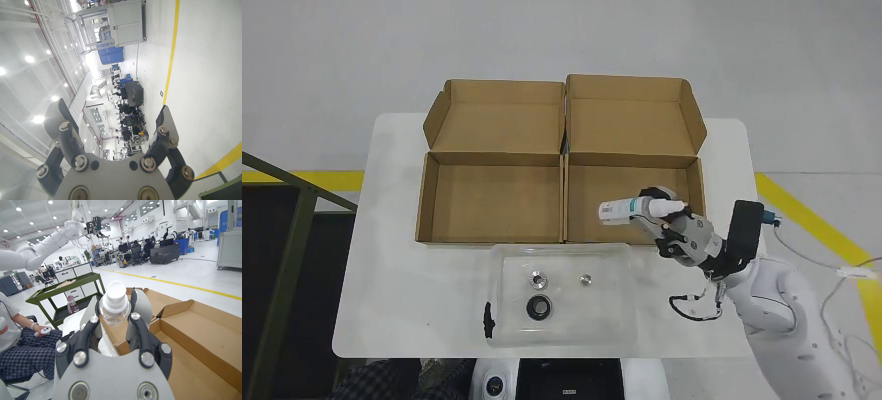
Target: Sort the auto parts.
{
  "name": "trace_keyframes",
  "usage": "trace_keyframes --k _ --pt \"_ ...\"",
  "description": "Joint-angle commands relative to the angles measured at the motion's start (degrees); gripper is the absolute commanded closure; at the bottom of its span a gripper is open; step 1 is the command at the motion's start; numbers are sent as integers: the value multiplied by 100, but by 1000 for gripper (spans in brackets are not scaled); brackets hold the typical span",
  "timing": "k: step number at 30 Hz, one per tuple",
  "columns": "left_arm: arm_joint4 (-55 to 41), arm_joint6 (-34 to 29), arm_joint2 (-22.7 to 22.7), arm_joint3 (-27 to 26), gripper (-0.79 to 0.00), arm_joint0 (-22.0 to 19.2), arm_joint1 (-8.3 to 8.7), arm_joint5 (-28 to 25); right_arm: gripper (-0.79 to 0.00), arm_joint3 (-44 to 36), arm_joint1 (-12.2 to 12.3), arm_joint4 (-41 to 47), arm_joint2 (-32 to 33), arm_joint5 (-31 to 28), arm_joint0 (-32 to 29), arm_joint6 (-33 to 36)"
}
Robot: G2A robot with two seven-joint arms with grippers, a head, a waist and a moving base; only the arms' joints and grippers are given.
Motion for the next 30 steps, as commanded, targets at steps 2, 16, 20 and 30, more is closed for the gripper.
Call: trace_keyframes --k 2,16,20,30 --pt "0 0 0 0 -785 0 0 0 0 -130 -13 -456 -40 280 26 55" --pt "0 0 0 0 -785 0 0 0 0 133 -116 -1467 -760 1071 552 580" --pt "0 0 0 0 -785 0 0 0 0 314 -144 -1826 -981 1187 742 785" --pt "0 0 0 0 -785 0 0 0 0 910 -255 -2194 -1543 1476 1273 1199"
